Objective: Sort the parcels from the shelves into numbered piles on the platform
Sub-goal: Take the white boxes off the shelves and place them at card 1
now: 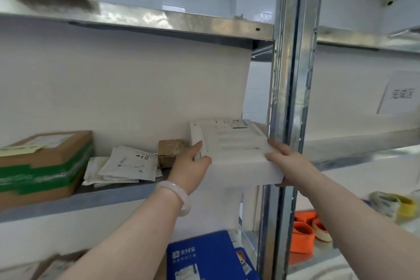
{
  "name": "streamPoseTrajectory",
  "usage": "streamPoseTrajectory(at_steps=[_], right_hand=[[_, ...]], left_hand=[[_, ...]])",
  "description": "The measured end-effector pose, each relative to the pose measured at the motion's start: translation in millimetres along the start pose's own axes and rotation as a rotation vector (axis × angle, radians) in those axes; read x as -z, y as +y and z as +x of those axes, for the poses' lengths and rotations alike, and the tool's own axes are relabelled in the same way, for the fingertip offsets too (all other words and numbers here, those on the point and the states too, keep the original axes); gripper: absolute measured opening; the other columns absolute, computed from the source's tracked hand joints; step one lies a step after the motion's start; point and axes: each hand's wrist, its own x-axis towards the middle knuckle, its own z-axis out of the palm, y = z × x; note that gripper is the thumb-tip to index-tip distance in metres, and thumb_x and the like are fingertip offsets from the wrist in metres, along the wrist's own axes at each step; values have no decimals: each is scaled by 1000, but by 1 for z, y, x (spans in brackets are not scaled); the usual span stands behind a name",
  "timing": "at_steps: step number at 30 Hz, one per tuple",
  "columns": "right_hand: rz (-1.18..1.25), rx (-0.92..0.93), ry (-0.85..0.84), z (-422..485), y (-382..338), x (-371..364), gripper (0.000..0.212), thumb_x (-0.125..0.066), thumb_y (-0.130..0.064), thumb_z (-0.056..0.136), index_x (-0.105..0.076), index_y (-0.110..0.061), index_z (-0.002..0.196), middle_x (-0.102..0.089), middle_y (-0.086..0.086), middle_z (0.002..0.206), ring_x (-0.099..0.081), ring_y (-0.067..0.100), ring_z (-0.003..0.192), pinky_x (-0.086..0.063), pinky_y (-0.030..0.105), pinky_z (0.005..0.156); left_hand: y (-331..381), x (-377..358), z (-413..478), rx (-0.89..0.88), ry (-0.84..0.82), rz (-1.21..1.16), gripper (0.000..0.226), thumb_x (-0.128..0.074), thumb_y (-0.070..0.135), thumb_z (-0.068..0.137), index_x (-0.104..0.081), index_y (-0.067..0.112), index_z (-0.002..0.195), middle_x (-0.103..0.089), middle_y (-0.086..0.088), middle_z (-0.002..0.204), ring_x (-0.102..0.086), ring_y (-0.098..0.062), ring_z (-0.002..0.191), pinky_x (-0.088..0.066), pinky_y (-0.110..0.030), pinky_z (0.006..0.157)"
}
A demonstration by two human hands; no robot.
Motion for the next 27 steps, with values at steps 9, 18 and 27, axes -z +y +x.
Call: streamPoseTrajectory(at_steps=[9, 18, 27], right_hand=[[-62, 151, -222, -53, -20, 7, 64, -56, -23, 89, -33, -56, 139, -39, -9, 133, -59, 24, 98, -60, 47, 77], [-66, 434, -276, -156, -35, -113, 61, -63, -41, 89, -33, -50, 141, -39, -20, 141, -40, 9, 126, -38, 31, 97], [61, 472, -626, -314, -70, -309, 63, -65, -32, 89, -33, -50, 140, -37, -19, 129, -46, 8, 109, -43, 19, 77]], left_hand=[[17, 40, -70, -229, 142, 117, 58, -62, 29, 88, -42, 29, 142, -38, 11, 147, -31, 1, 135, -27, -24, 113], [-3, 167, -177, -147, 333, 246, 62, -68, 32, 85, -42, 35, 142, -29, 8, 151, -29, -6, 135, -27, -33, 113], [-30, 363, -356, 67, 590, 439, 74, -71, 38, 82, -32, 38, 144, -35, 7, 143, -34, -15, 133, -31, -37, 111]])
